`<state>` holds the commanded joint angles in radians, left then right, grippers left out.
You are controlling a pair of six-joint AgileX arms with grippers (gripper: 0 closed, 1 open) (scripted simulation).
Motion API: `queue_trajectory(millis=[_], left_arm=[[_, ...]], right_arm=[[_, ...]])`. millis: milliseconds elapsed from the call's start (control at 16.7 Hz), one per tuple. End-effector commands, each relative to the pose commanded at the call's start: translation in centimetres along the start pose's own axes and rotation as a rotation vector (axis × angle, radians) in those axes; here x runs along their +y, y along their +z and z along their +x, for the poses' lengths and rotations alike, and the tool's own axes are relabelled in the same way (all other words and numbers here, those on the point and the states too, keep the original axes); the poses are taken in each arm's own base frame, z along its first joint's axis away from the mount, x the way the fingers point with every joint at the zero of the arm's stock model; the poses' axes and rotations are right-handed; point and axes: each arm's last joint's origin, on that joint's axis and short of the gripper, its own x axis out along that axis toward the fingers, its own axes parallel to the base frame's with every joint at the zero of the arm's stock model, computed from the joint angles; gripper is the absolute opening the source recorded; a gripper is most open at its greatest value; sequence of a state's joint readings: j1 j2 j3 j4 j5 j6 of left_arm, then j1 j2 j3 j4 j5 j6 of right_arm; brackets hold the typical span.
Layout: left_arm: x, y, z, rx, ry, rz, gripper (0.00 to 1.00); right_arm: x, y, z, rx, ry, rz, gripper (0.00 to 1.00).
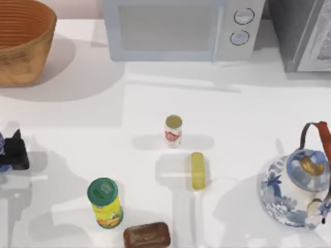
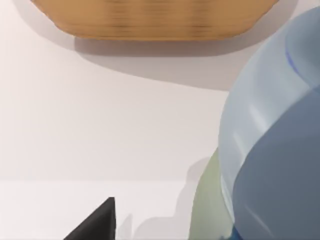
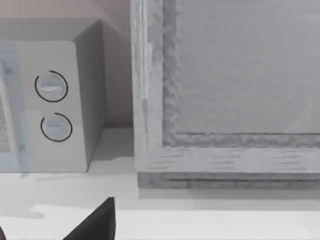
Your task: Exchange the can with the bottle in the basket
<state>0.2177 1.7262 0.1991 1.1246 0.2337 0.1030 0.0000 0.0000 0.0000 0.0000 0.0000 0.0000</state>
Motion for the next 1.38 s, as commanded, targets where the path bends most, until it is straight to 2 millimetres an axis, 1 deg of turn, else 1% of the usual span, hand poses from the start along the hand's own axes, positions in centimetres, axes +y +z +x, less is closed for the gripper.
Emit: queue_trajectory(millis=[60,840,900,1380], left_arm=[[0.00,0.00,0.00,0.000,0.000,0.000,1.00],[0.00,0.00,0.00,0.000,0.000,0.000,0.02],[0.00,0.00,0.00,0.000,0.000,0.000,0.00],[-0.02,-0.04,-0.02,0.002,-0.001,0.001,0.00]], right_arm=[[0.00,0.00,0.00,0.000,0.000,0.000,1.00],[0.00,0.00,0.00,0.000,0.000,0.000,1.00],[0.00,0.00,0.00,0.000,0.000,0.000,1.00],[0.00,0.00,0.00,0.000,0.000,0.000,1.00]])
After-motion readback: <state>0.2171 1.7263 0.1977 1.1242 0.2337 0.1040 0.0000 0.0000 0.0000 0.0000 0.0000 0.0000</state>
